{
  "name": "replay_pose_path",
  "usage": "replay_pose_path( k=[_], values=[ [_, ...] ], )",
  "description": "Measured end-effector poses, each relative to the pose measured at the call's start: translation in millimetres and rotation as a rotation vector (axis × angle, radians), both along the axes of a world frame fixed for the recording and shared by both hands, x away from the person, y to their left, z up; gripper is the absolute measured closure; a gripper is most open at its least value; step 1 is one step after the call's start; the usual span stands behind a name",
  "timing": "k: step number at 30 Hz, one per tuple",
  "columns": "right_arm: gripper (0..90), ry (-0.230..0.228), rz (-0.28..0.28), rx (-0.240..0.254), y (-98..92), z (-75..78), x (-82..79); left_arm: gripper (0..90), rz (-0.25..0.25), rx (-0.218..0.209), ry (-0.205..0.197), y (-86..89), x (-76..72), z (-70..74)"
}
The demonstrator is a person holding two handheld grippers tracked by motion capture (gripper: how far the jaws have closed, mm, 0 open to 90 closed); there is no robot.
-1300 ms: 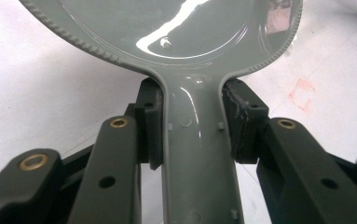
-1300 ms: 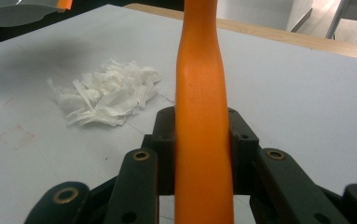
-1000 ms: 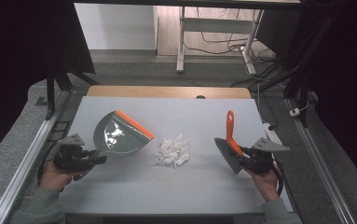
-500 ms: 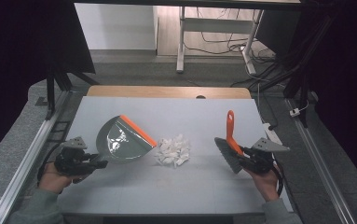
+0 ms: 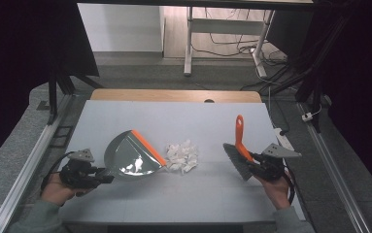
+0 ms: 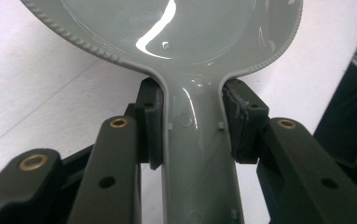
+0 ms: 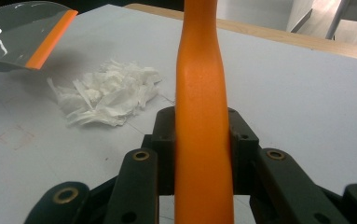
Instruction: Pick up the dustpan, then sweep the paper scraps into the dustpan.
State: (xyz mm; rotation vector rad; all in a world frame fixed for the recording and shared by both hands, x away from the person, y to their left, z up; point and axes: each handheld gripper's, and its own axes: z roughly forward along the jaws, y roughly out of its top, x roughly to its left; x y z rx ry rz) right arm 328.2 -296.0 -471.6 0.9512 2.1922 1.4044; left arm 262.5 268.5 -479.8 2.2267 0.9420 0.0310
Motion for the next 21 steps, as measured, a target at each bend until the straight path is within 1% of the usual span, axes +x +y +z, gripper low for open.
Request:
replay_pose_path(
  k=[1,2,7,9,14,17,21],
  values=[
    [69.7,0.000,0.000,-0.001,0.3,-0.2,0.1,61.7,0.000,0.000,0.000,0.0,0.0,0.0],
    [69.7,-0.001,0.001,-0.003,0.7,-0.3,0.1,61.7,-0.011,-0.005,0.004,-1.2,0.4,-1.1],
    [69.7,-0.009,0.001,0.002,1.6,0.9,-0.6,61.7,-0.049,0.014,0.018,-6.8,1.1,-4.5],
    [69.7,-0.011,-0.002,0.014,1.3,1.8,-0.9,61.7,-0.051,0.019,0.019,-7.6,0.8,-4.7],
    [69.7,-0.017,-0.001,0.021,2.1,3.3,-1.2,61.7,-0.065,0.015,0.022,-8.0,0.5,-4.5],
    [69.6,-0.018,-0.005,0.024,2.4,3.8,-0.7,61.7,-0.074,0.012,0.030,-8.9,0.7,-5.7],
    [69.7,-0.019,-0.005,0.025,5.6,5.2,0.8,61.8,-0.083,0.023,0.035,-11.3,0.7,-7.1]
  ],
)
